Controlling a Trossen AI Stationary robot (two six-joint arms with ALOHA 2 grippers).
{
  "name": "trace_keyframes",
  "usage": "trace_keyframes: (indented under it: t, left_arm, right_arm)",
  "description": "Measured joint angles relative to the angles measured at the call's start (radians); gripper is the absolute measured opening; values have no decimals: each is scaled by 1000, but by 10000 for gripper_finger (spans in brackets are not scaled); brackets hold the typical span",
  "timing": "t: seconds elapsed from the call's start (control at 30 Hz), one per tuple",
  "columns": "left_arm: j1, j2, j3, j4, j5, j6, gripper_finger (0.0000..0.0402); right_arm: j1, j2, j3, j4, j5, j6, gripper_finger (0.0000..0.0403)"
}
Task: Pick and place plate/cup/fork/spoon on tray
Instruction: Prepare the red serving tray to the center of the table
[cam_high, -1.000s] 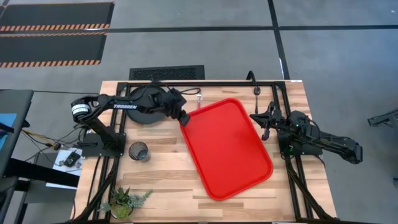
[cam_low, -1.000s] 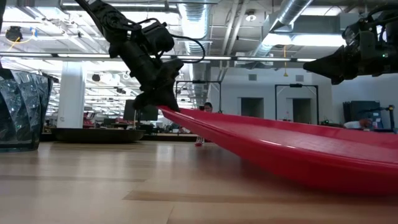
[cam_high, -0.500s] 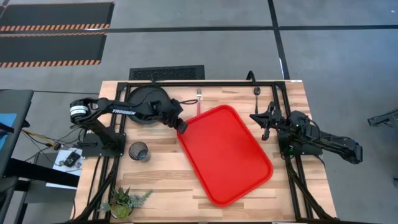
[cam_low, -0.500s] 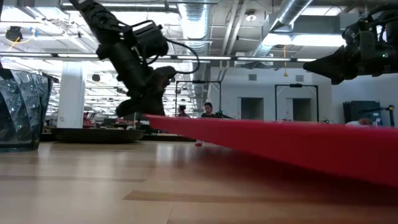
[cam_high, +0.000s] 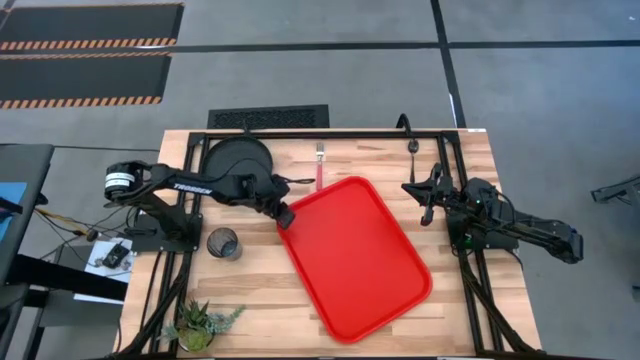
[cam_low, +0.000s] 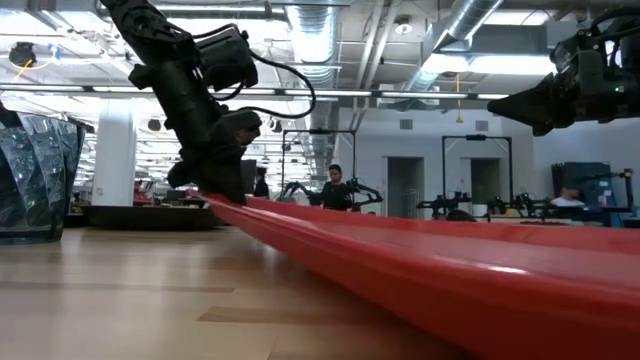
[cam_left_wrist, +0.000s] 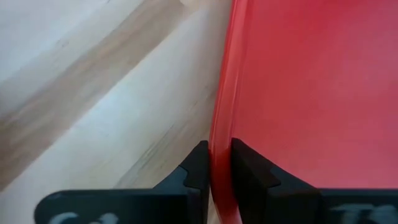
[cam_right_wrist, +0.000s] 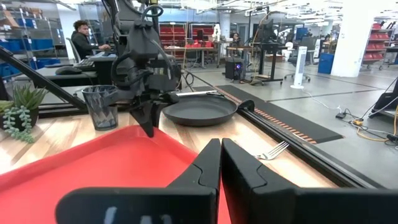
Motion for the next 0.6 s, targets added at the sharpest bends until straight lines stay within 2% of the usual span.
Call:
trace_keyframes:
  t: [0.27, 0.6]
  left_arm:
    - [-4, 0, 0, 1, -10, 58, 52]
    - [16, -4, 53, -49, -9, 257, 156]
  right_arm:
    - [0, 0, 0, 0, 0, 0, 38]
    - [0, 0, 0, 0, 0, 0, 38]
